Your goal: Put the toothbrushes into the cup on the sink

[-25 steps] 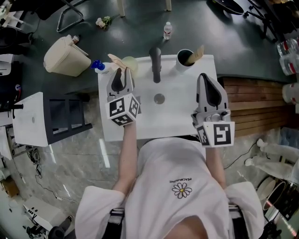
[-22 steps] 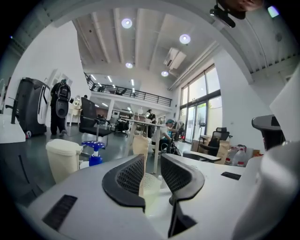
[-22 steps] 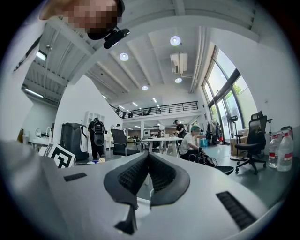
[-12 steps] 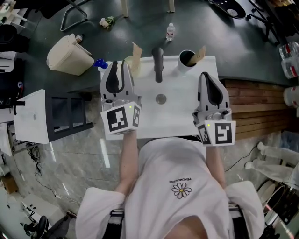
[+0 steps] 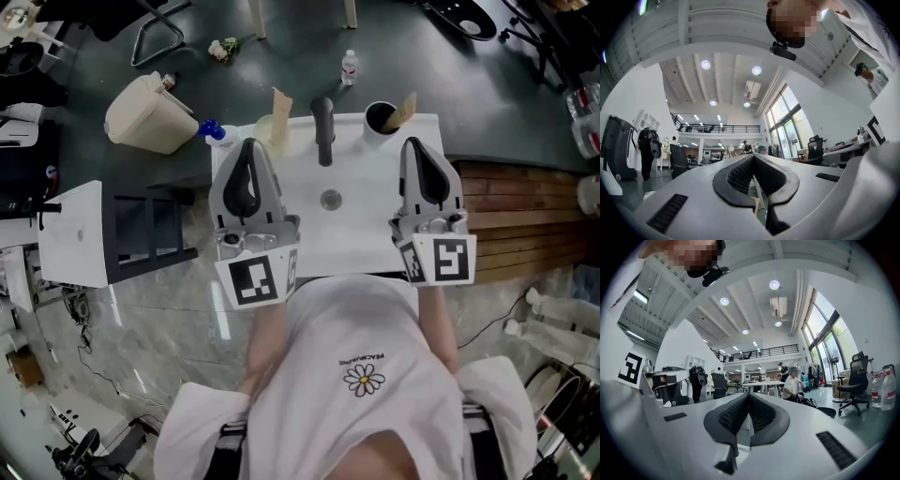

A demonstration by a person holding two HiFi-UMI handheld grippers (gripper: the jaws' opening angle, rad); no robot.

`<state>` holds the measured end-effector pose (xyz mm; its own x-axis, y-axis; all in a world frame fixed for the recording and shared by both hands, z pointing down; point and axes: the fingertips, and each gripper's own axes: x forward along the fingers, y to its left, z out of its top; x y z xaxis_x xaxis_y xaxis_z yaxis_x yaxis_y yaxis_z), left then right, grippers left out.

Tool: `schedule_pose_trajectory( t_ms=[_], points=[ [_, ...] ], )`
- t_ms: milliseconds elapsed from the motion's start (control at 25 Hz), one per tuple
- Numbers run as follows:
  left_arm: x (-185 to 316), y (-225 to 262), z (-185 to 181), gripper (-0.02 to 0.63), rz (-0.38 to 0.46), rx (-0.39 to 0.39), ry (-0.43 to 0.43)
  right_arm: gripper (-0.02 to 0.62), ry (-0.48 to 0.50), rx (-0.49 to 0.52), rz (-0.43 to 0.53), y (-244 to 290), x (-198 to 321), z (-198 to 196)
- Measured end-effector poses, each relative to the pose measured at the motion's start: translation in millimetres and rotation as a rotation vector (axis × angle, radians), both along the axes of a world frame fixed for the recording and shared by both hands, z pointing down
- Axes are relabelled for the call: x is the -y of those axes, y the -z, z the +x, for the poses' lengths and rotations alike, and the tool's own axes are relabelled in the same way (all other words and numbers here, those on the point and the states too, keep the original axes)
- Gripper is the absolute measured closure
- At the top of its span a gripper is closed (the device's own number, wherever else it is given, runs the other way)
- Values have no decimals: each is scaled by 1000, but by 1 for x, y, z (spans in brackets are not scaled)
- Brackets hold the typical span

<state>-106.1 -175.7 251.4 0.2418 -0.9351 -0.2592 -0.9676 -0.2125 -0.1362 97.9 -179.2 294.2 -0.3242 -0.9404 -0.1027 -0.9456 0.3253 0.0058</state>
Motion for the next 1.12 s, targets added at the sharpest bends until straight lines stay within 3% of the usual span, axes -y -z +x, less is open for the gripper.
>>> schedule_pose_trajectory(
  t_ms=[240, 1120],
  points=[
    [2, -26, 13, 589, -101, 14, -15, 583, -16, -36, 4, -1, -2, 0],
    [-1, -20, 6, 589, -98, 12, 11, 583, -33, -49, -11, -1, -10, 4]
  ],
)
